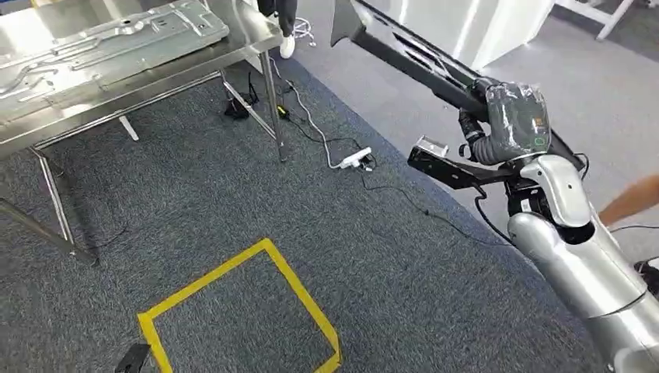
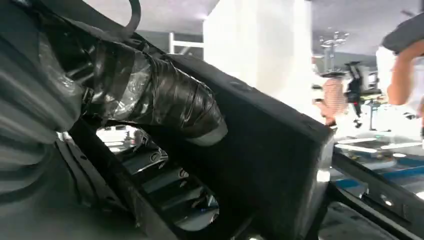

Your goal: Take the parts from the cabinet and place them on the table.

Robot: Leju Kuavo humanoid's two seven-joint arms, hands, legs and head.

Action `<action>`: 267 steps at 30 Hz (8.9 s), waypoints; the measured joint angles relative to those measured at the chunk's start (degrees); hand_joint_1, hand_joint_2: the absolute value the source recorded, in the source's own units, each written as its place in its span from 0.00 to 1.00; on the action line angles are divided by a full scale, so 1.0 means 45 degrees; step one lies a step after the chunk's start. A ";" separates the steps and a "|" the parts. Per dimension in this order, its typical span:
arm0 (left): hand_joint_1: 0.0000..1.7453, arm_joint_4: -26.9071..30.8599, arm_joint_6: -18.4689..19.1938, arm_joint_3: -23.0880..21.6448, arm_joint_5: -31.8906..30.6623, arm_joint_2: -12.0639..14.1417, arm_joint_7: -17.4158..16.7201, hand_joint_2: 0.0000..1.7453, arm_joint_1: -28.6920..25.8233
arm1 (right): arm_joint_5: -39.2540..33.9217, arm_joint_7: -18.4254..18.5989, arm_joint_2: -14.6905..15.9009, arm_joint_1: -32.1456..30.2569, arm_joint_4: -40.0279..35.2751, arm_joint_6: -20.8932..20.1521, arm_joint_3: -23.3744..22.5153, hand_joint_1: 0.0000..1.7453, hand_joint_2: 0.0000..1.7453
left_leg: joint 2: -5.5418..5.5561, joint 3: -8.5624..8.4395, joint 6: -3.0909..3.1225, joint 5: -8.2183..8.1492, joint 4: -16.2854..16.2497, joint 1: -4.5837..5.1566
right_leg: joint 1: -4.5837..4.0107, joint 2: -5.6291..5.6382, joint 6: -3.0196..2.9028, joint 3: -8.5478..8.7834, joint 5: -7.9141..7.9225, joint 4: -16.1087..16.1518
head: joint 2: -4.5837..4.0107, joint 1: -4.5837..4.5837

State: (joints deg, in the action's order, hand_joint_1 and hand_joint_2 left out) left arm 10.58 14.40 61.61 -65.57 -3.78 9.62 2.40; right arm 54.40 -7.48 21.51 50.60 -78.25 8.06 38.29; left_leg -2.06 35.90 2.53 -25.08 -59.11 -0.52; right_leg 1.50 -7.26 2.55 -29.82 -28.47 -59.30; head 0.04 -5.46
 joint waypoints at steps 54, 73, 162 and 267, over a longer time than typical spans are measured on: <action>0.00 -0.0073 0.0087 0.0034 -0.0228 0.0121 0.0097 1.00 0.0020 | -0.0112 0.0117 0.0374 0.1750 0.0577 -0.1107 0.0860 1.00 1.00 | 0.0497 0.0391 -0.0437 -0.2881 -0.2368 -0.0068 | -0.0099 0.1044 -0.0805 -0.0486 0.0527 0.0480 | -0.0005 0.0267; 0.00 -0.0136 0.0097 0.0281 -0.0097 -0.0011 -0.0034 1.00 0.0015 | -0.0102 0.0053 0.0083 0.2046 0.2791 -0.2068 0.1209 1.00 1.00 | 0.1429 -0.2883 -0.0011 -0.1639 0.0695 0.0284 | -0.0845 0.2127 -0.1109 -0.3106 0.3449 0.0887 | 0.0000 0.0354; 0.00 -0.0078 -0.1749 0.1073 -0.0359 -0.0782 -0.0986 0.00 -0.0063 | 0.2254 0.0646 -0.0170 -1.1313 -0.3659 0.3157 -0.1667 0.00 0.00 | 0.0537 -0.1123 -0.0434 -0.0810 -0.0555 -0.0126 | -0.0357 0.1442 -0.0955 -0.1201 0.0810 0.0164 | -0.0005 0.0350; 0.00 0.0068 -0.2555 0.1146 -0.1603 -0.1010 -0.1511 0.00 0.0256 | -0.9257 0.0646 -0.5809 -1.0888 1.4887 -0.1306 -1.5363 0.00 0.00 | -0.0352 -0.0992 0.0229 -0.0306 0.0529 -0.0015 | 0.0060 0.1665 0.0136 -0.2198 -0.0410 -0.3571 | -0.0005 0.0641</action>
State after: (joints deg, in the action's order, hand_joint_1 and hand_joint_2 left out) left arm 10.89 2.91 66.77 -72.78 -8.33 2.82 3.55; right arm 12.74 -4.57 -4.63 1.60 -11.26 2.19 -30.84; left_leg -3.64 31.43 3.56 -26.46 -56.73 -0.59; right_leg 1.77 0.23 3.16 -39.72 -30.31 -75.37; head 0.02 -2.58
